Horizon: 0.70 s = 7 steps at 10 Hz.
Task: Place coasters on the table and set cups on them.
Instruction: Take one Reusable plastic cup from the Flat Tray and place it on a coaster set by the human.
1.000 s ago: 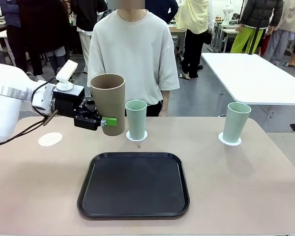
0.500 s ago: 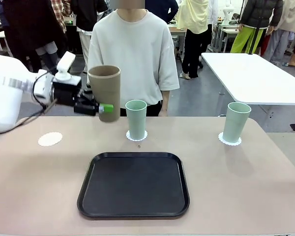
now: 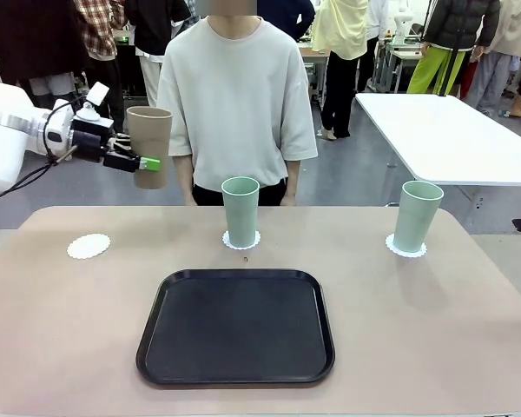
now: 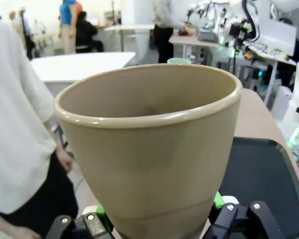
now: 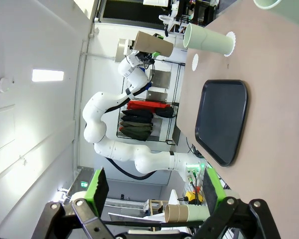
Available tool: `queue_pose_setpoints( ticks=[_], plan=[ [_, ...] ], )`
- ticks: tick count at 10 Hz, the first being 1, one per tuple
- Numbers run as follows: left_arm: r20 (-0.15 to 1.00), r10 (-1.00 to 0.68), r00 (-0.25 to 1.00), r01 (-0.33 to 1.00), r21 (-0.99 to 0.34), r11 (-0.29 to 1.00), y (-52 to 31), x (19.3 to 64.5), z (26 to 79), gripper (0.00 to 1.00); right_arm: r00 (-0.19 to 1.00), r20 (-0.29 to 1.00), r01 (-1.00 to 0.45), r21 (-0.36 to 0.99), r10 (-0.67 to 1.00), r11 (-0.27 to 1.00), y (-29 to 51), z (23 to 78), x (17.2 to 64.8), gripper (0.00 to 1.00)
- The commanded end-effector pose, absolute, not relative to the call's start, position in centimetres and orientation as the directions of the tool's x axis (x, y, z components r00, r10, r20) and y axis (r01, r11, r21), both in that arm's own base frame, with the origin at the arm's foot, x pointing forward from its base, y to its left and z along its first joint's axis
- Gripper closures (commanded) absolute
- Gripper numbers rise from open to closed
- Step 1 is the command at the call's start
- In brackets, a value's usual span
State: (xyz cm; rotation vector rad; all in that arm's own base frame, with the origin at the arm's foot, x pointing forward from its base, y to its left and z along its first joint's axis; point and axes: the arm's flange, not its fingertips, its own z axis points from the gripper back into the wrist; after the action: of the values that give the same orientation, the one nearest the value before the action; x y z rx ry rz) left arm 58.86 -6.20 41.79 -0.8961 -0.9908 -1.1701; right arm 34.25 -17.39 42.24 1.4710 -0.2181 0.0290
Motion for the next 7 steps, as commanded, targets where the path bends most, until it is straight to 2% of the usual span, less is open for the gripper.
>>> queue_pose_setpoints(
  ticks=[1,4,5,6,7],
  plan=[
    [0.949,-0.280,0.147,0.987,-0.121,0.109,-3.4,59.7,41.8,0.18,0.979,0.172,-0.162,0.982,-0.113,0.093,-17.4,42.3,34.2,0.00],
    [0.967,-0.231,0.104,0.995,-0.100,0.028,-0.5,59.4,42.1,0.18,0.979,0.172,-0.162,0.982,-0.113,0.093,-17.4,42.3,34.2,0.00],
    [0.979,-0.202,0.025,1.000,-0.022,0.021,-1.5,58.3,42.5,0.18,0.979,0.172,-0.162,0.982,-0.113,0.093,-17.4,42.3,34.2,0.00],
    [0.964,-0.230,0.132,0.990,-0.117,0.077,-0.7,58.9,41.1,0.18,0.979,0.172,-0.162,0.982,-0.113,0.093,-17.4,42.3,34.2,0.00],
    [0.964,-0.230,0.132,0.990,-0.117,0.077,-0.7,58.9,41.1,0.18,0.979,0.172,-0.162,0.982,-0.113,0.093,-17.4,42.3,34.2,0.00]
  ],
)
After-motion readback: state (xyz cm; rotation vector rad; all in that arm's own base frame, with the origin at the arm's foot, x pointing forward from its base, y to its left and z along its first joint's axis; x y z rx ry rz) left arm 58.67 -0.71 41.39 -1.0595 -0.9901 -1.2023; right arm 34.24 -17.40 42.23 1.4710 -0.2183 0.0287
